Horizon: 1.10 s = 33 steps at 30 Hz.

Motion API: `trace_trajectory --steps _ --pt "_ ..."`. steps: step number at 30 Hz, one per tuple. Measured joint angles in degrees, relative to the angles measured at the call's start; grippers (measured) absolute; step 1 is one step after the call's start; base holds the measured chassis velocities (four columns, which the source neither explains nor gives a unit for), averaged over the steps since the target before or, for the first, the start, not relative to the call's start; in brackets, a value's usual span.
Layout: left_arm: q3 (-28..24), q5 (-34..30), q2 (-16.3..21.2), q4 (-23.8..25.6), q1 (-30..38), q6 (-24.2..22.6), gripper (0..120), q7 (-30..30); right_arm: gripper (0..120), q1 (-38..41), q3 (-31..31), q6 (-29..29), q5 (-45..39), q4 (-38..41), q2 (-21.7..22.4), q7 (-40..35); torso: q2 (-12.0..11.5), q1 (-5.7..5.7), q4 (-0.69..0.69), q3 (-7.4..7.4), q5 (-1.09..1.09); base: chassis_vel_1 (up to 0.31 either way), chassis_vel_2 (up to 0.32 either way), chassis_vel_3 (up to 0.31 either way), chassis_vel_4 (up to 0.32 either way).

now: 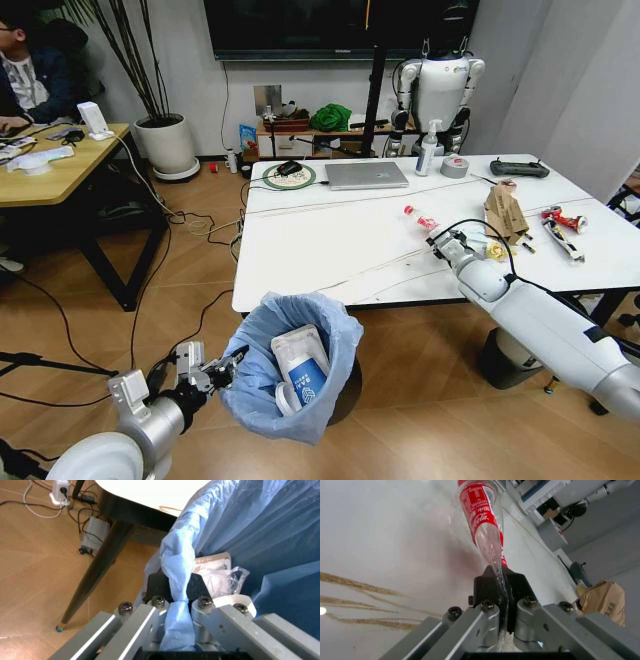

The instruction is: Pick up the trash bin and place the trash from the table into it.

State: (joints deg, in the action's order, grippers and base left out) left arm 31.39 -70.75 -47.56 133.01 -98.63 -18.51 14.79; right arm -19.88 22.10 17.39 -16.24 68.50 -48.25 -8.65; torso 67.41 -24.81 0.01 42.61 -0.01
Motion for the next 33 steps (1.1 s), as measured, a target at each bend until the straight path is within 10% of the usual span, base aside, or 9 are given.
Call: trace_trajectory --steps 13,33 --pt "-0.45 0.03 0.20 0.10 0.03 0.00 0 -0.01 0 -0.31 -1.41 -5.34 -10.01 9.19 3.14 4.36 0.00 0.00 0.00 0.01 0.01 0.000 0.000 0.000 0.000" --pt "0.49 -2.02 1.17 1.07 -1.61 0.22 0 0.22 0 -2.60 0.51 -15.79 -54.01 55.00 10.57 6.77 0.01 0.00 -0.01 0.00 0.00 0.000 0.000 0.000 0.000"
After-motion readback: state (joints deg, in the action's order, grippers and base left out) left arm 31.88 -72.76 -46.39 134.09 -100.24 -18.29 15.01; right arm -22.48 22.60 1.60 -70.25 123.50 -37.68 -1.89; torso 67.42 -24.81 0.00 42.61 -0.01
